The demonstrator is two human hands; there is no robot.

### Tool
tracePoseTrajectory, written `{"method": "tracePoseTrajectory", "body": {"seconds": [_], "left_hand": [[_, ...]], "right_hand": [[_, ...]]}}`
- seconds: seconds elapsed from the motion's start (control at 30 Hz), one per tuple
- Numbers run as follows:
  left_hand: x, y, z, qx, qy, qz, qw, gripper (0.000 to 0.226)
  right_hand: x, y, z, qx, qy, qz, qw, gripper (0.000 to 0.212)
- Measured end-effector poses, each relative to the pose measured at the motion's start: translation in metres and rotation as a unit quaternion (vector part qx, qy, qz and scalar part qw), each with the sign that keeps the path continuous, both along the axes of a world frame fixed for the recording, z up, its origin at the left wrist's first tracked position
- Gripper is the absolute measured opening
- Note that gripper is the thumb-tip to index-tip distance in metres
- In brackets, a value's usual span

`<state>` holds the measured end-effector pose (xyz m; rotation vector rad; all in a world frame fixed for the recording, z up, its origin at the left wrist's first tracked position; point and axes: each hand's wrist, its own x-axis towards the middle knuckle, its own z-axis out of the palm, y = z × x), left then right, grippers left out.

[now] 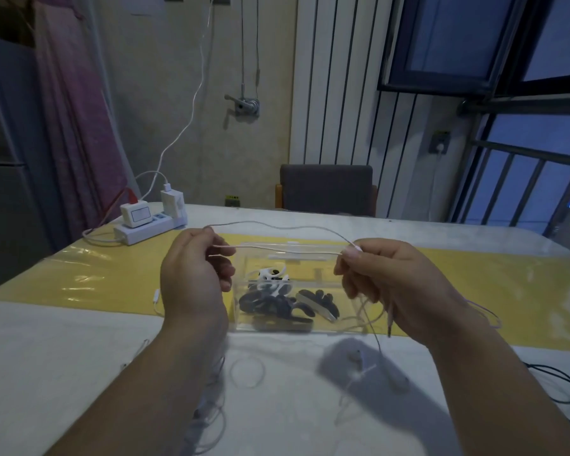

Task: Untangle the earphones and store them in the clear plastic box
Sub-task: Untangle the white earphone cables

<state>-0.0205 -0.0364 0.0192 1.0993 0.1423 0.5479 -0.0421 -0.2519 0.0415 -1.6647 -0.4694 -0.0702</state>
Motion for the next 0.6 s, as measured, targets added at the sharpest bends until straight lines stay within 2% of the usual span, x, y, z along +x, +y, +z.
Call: {"method": "tracePoseTrajectory", "body": {"seconds": [0.07, 0.17, 0.27, 0.33, 0.4, 0.5, 0.6], "left_hand": [[-0.001, -0.001, 0.000, 0.062, -0.013, 0.007, 0.998, 0.012], [-0.010, -0.005, 0.000, 0.164, -0.098, -0.007, 0.982, 0.040], [-0.018, -0.007, -0.002, 0.341, -0.170, -0.002, 0.925, 0.059], [-0.020, -0.009, -0.004, 0.402, -0.188, 0.004, 0.896, 0.060], [-0.020, -0.009, -0.005, 0.388, -0.192, -0.009, 0.901, 0.054], [-0.018, -0.008, -0.003, 0.286, -0.198, -0.080, 0.934, 0.046], [-0.021, -0.007, 0.001, 0.233, -0.202, -0.105, 0.946, 0.049]], "right_hand": [[-0.001, 0.001, -0.001, -0.005, 0.002, 0.007, 1.000, 0.025], [-0.002, 0.005, -0.001, -0.052, 0.004, 0.007, 0.999, 0.025], [-0.005, 0.009, -0.002, -0.093, 0.011, 0.009, 0.996, 0.027], [-0.006, 0.010, -0.002, -0.129, 0.016, -0.009, 0.991, 0.029], [-0.006, 0.011, -0.002, -0.173, 0.017, -0.038, 0.984, 0.030], [-0.006, 0.008, -0.002, -0.238, 0.027, -0.072, 0.968, 0.030], [-0.010, 0.004, 0.001, -0.302, 0.061, -0.051, 0.950, 0.027]]}}
